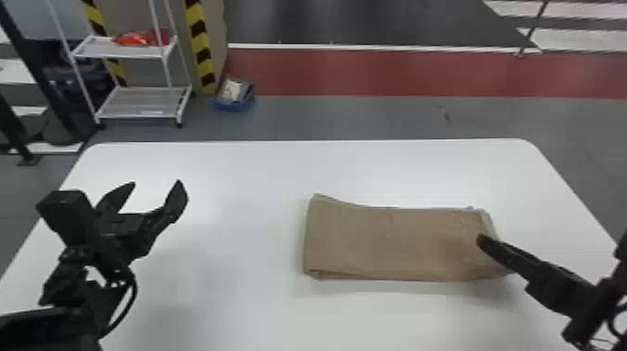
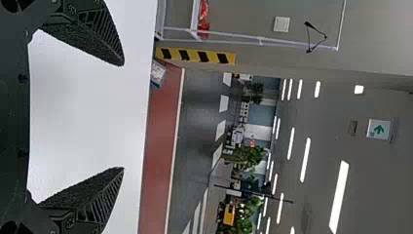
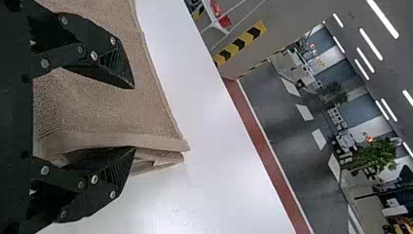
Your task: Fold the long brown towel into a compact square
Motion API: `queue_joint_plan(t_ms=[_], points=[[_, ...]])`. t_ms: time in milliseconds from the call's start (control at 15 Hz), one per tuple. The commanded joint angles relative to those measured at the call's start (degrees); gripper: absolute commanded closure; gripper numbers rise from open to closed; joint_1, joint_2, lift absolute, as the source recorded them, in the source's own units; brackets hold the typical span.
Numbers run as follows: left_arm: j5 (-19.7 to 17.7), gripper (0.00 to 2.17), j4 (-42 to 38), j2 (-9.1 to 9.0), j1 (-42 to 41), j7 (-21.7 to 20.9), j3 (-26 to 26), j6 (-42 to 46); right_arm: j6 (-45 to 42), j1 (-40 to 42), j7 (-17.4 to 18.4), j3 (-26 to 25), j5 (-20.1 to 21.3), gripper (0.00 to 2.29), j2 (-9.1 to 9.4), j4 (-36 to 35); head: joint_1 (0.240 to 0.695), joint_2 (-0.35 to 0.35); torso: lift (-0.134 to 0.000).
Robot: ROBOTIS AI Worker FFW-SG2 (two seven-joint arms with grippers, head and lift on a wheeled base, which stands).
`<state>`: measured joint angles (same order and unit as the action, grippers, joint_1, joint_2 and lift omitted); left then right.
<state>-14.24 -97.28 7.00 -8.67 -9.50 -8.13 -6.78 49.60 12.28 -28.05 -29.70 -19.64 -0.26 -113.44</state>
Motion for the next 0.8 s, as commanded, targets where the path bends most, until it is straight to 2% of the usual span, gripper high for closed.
queue_joint_plan(t_ms=[0, 133, 467, 600, 733], points=[[0.09, 0.12, 0.08, 0.03, 0.15, -0.08, 0.22, -0.04, 4.33, -0.06, -0.43, -1.24, 0.48, 0.05, -1.23, -0.56, 0.695, -0.040, -0.125], [0.09, 0.12, 0.43, 0.03, 0.24, -0.26, 0.31, 0.13, 6.09, -0.85, -0.43, -1.24, 2.85, 0.07, -2.55, -0.12, 0.695, -0.047, -0.125], [0.09, 0.13, 0.78, 0.03, -0.03, -0.43, -0.13, 0.13, 6.26, -4.54, -1.48, 0.52, 9.71, 0.31, -2.81, 4.80, 0.695, -0.074, -0.125], [0.00, 0.13, 0.78, 0.20, -0.12, -0.43, -0.48, 0.13, 6.09, -4.72, -1.92, 0.78, 9.71, 0.66, -2.72, 4.98, 0.695, -0.072, -0.125], [0.00, 0.13, 0.78, 0.20, -0.12, -0.43, -0.48, 0.13, 6.26, -4.45, -2.80, 0.43, 8.83, 1.19, -2.64, 4.45, 0.695, -0.067, -0.125]])
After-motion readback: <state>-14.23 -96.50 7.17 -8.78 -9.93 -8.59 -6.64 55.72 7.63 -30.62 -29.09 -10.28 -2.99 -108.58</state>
